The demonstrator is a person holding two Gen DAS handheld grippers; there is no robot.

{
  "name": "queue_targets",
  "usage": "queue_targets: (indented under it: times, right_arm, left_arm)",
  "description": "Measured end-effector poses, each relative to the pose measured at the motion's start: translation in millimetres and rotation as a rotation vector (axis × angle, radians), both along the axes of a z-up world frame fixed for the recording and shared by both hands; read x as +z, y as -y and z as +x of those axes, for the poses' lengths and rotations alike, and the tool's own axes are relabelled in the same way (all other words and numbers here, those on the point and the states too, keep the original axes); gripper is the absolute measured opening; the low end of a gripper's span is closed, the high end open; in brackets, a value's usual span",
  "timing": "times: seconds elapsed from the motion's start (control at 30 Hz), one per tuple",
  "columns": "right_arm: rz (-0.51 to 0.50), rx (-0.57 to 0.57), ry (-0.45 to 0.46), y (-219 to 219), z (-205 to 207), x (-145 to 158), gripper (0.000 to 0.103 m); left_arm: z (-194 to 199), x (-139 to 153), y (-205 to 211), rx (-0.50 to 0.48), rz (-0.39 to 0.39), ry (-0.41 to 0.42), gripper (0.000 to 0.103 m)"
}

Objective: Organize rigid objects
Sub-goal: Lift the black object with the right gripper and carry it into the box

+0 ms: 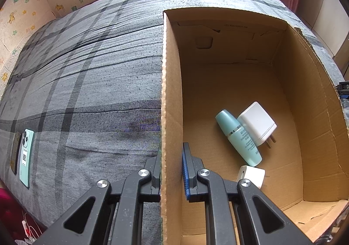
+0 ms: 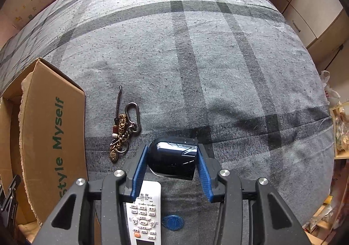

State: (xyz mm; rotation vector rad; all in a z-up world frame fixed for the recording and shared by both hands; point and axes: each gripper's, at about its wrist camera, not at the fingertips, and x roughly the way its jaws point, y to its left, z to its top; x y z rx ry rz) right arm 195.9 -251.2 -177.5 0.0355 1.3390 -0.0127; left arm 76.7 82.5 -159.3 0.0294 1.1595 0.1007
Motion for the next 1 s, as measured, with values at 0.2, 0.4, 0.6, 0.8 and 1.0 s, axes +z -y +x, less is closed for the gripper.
queue_targets:
  times: [0.2, 0.4, 0.6, 0.8, 1.0]
  right_arm:
    - [-0.013, 0.026, 0.017, -6, -9, 19, 0.047]
    - [-0.021, 0.071, 0.045, -19, -20, 43, 0.047]
    - [-0.025, 0.133, 0.089, -42, -31, 72, 0.047]
    - [-0.006, 0.192, 0.124, -71, -40, 95, 0.047]
    - [-0.004, 0.251, 0.142, -100, -48, 108, 0.047]
  left_arm:
    - [-1, 0, 0, -0.002, 0.002, 0.002, 0.015]
    - [-1, 0, 1, -0.003, 0.004, 0.002, 0.014]
    - [-1, 0, 1, -0.002, 0.000, 0.001, 0.014]
    - [0, 0, 1, -0.003, -0.002, 0.001, 0.014]
    - [0, -1, 1, -0.005, -0.003, 0.001, 0.014]
